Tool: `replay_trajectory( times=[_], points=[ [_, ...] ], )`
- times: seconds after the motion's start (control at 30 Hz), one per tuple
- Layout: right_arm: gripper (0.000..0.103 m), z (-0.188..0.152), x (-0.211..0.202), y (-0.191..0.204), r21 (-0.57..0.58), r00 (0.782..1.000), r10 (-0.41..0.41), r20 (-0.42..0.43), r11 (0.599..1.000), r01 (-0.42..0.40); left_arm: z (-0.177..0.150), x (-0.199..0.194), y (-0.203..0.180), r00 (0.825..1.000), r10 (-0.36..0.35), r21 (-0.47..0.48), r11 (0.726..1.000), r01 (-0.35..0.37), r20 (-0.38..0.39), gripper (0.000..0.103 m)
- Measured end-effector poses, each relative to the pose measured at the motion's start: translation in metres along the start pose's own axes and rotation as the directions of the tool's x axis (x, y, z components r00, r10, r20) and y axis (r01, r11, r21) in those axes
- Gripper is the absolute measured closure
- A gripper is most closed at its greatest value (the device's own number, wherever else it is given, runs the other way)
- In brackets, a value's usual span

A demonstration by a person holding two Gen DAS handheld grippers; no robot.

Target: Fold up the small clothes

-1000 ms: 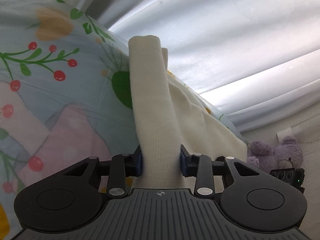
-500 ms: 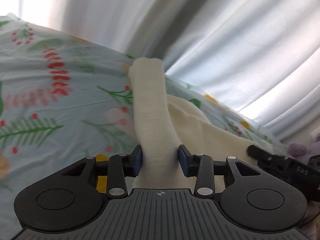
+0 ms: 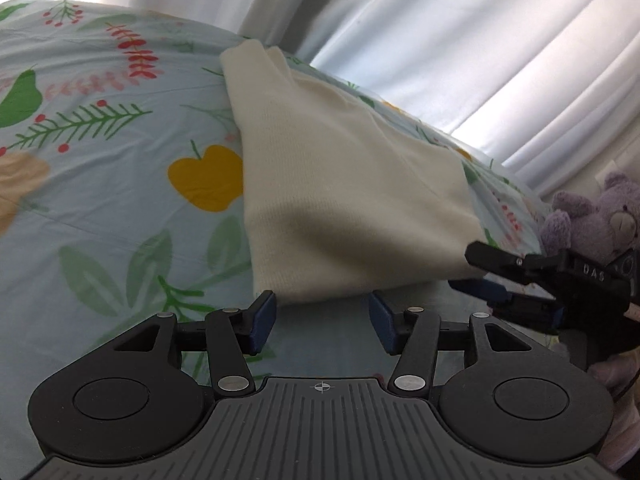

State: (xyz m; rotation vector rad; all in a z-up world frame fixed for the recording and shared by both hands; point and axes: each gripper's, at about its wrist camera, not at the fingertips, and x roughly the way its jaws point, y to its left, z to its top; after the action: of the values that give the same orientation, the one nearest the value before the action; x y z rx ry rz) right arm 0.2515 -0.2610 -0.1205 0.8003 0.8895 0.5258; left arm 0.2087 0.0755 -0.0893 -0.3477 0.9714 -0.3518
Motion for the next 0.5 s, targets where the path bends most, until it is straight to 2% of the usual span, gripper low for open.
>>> replay_trajectory(
  times=[0.03, 0.07, 0.1, 0.13, 0.2, 0.23, 0.27, 0.33, 0.37, 0.4, 0.5],
  points=[
    [0.055, -0.001, 0.005, 0.006, -0.022, 1.000, -0.030, 0.005, 0.999, 0.030, 0.000, 0.003, -0.002, 1.000, 0.022, 0.007, 1.000, -0.022, -0.011, 0.046],
    [0.068, -0.001, 0.010, 0.012, -0.045, 0.998, -0.066, 0.005, 0.997, 0.066, -0.001, 0.005, -0.001, 0.999, 0.030, 0.009, 1.000, -0.030, -0.013, 0.046],
    [0.086, -0.002, 0.012, 0.018, -0.056, 0.996, -0.089, 0.002, 0.994, 0.089, -0.001, 0.005, 0.001, 0.999, 0.032, 0.000, 0.999, -0.032, -0.009, 0.046],
    [0.091, -0.004, 0.011, 0.019, -0.029, 0.998, -0.059, 0.004, 0.998, 0.060, 0.000, 0.004, 0.003, 0.999, 0.034, -0.018, 0.999, -0.034, -0.006, 0.046],
    [0.093, -0.007, 0.000, 0.013, 0.080, 0.994, 0.100, 0.039, 0.991, -0.103, 0.001, -0.004, 0.013, 0.998, 0.048, -0.059, 0.997, -0.047, 0.026, 0.046],
    [0.093, -0.009, -0.005, 0.009, 0.108, 0.987, 0.148, 0.064, 0.982, -0.155, 0.002, -0.009, 0.019, 0.997, 0.071, -0.075, 0.995, -0.068, 0.042, 0.046],
    [0.093, -0.010, -0.010, 0.006, 0.111, 0.988, 0.139, 0.073, 0.983, -0.147, 0.003, -0.013, 0.025, 0.994, 0.098, -0.094, 0.991, -0.093, 0.046, 0.046],
    [0.091, -0.011, -0.013, 0.004, 0.049, 0.998, -0.026, 0.051, 0.999, 0.023, 0.008, -0.024, 0.040, 0.991, 0.124, -0.146, 0.982, -0.117, 0.044, 0.047],
    [0.084, -0.012, -0.017, 0.002, 0.014, 0.994, -0.099, 0.040, 0.995, 0.099, 0.010, -0.032, 0.046, 0.991, 0.121, -0.170, 0.979, -0.110, 0.058, 0.047],
    [0.080, -0.014, -0.024, 0.002, -0.014, 0.989, -0.139, 0.049, 0.990, 0.140, 0.013, -0.041, 0.049, 0.990, 0.117, -0.183, 0.978, -0.100, 0.081, 0.046],
    [0.078, -0.013, -0.049, 0.019, -0.122, 0.966, -0.210, 0.152, 0.966, 0.229, 0.024, -0.054, 0.047, 0.984, 0.111, -0.167, 0.982, -0.087, 0.141, 0.039]
  ],
)
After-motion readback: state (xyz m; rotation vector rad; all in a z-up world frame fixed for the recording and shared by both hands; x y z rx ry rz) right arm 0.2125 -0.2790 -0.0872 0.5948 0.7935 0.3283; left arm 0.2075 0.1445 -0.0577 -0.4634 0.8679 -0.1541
